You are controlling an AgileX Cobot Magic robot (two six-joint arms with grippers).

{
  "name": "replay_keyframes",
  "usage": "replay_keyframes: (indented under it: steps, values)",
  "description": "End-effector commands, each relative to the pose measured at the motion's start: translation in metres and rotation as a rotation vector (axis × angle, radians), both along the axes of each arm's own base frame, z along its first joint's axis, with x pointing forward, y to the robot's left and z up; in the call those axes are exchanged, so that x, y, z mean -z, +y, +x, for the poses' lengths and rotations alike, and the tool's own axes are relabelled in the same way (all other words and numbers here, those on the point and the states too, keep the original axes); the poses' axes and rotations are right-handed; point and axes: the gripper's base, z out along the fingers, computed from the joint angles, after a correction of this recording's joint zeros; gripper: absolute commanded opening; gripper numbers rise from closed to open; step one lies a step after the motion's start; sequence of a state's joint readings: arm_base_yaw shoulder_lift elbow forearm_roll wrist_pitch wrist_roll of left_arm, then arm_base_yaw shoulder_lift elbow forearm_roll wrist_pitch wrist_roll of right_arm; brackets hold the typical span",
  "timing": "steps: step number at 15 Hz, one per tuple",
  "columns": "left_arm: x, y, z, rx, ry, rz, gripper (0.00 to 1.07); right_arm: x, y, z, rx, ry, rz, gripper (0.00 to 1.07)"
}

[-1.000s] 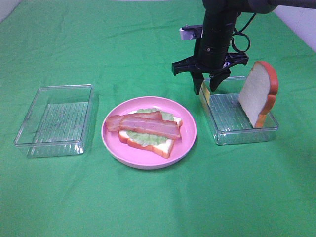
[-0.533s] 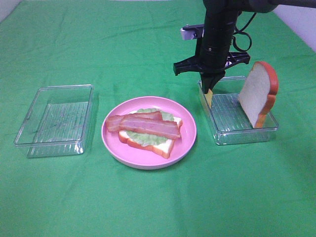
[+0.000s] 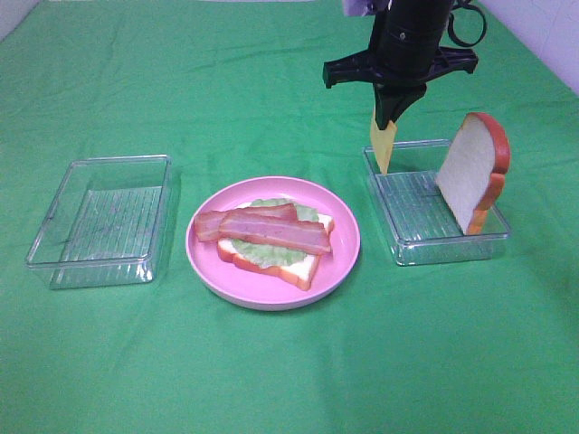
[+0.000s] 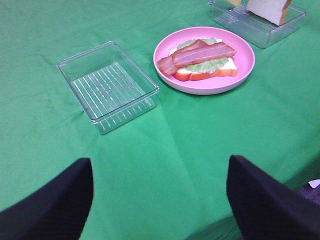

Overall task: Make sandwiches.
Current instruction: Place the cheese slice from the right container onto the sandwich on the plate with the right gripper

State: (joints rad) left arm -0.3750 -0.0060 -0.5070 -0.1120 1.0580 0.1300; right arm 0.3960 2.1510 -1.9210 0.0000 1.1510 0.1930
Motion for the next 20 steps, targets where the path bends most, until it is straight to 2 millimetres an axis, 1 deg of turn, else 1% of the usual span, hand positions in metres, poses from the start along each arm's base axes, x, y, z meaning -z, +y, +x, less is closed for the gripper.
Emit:
replay_keyframes:
  steps: [1,3,4,5,7,10,12,13,16,18,20]
  values:
    - [0.001,0.000,-0.001,-0.003,-0.013,-0.012,0.71,-0.009,0.009,-0.008,-0.048,0.046,0.098,0.00]
    - [0.001,0.000,-0.001,-0.003,-0.013,-0.012,0.71,-0.013,0.024,-0.015,-0.117,0.103,0.269,0.00]
    - [0.001,0.000,-0.001,-0.003,-0.013,-0.012,0.71,-0.015,0.029,-0.017,-0.141,0.119,0.322,0.00]
    - [0.001,0.000,-0.001,-0.003,-0.013,-0.012,0.71,-0.017,0.033,-0.020,-0.159,0.144,0.366,0.00]
    - [0.001,0.000,-0.001,-0.003,-0.013,-0.013,0.71,-0.018,0.046,-0.032,-0.243,0.195,0.391,0.00]
    - [0.001,0.000,-0.001,-0.003,-0.013,-0.013,0.71,-0.002,0.078,-0.055,-0.348,0.228,0.416,0.00]
    - [0.001,0.000,-0.001,-0.003,-0.013,-0.013,0.71,0.013,0.090,-0.062,-0.337,0.224,0.434,0.00]
    - [0.001,0.000,-0.001,-0.003,-0.013,-0.013,0.71,0.020,0.090,-0.063,-0.317,0.219,0.441,0.00]
    - [0.001,0.000,-0.001,-0.003,-0.013,-0.013,0.71,0.056,0.088,-0.061,-0.290,0.237,0.420,0.00]
    - [0.001,0.000,-0.001,-0.003,-0.013,-0.013,0.71,0.067,0.086,-0.058,-0.268,0.244,0.377,0.00]
    - [0.001,0.000,-0.001,-0.003,-0.013,-0.013,0.71,0.072,0.076,-0.051,-0.199,0.189,0.248,0.00]
